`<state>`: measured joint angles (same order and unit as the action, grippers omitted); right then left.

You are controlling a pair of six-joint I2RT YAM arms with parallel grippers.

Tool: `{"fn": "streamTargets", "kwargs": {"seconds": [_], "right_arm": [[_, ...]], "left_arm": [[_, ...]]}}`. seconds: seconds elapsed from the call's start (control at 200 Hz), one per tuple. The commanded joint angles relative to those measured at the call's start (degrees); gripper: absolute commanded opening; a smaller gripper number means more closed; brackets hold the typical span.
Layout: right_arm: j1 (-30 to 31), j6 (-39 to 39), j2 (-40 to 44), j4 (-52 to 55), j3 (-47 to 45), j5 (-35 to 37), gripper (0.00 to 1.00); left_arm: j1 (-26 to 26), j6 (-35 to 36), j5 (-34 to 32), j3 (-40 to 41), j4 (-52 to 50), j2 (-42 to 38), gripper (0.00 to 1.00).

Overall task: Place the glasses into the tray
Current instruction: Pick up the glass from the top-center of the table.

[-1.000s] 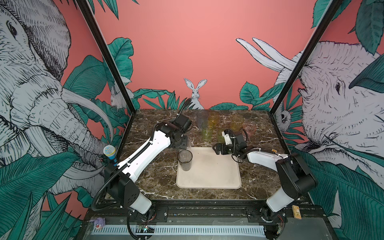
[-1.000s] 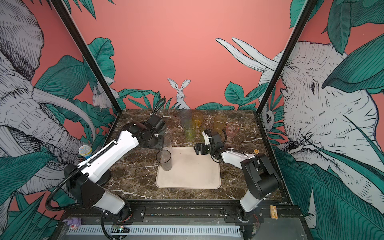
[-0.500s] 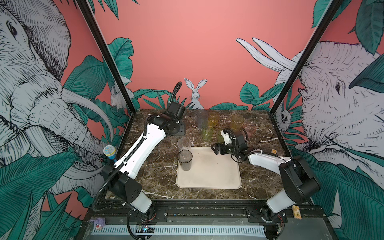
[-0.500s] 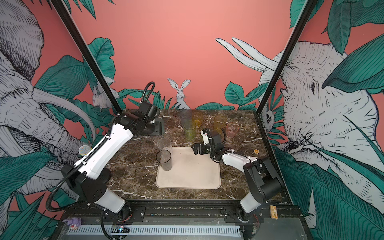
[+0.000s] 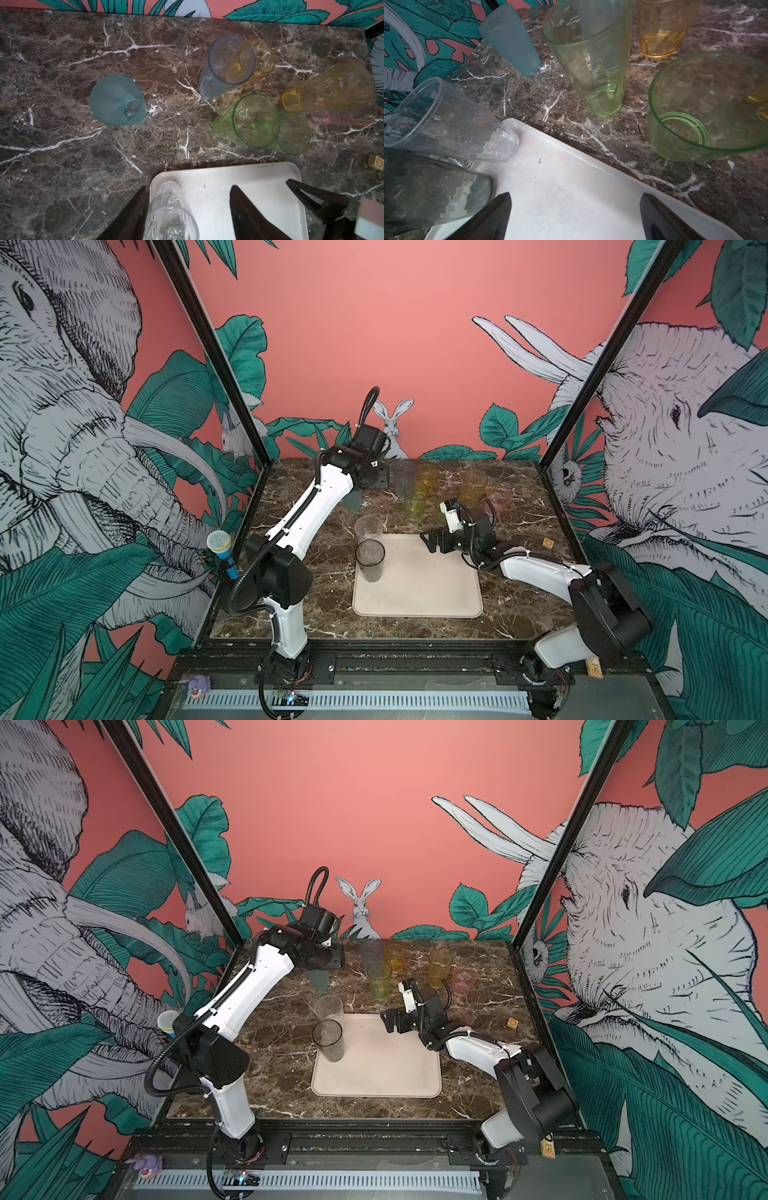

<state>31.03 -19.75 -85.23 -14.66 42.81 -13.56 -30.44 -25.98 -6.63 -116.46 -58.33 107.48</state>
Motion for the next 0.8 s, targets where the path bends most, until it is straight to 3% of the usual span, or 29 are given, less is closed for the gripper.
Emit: {"fn": "streamTargets", "kwargs": {"seconds": [0.0, 0.28, 0.795], "right_arm": [[0.7, 1.86, 1.97, -3.48, -0.76, 2.58, 0.99], [0.98, 2.3, 3.08, -4.58, -1.75, 3.29, 0.99], [1.08, 2.54, 3.46, -4.12, -1.89, 4.96, 0.99]], "left_arm": [[0.08, -1.01, 1.68, -4.57, 0.27, 2.03, 0.63], [0.03, -0.77, 2.54, -15.25, -1.4, 10.38, 0.63], [0.17, 1.51, 3.38, -21.97, 2.88, 20.55, 0.64]]}}
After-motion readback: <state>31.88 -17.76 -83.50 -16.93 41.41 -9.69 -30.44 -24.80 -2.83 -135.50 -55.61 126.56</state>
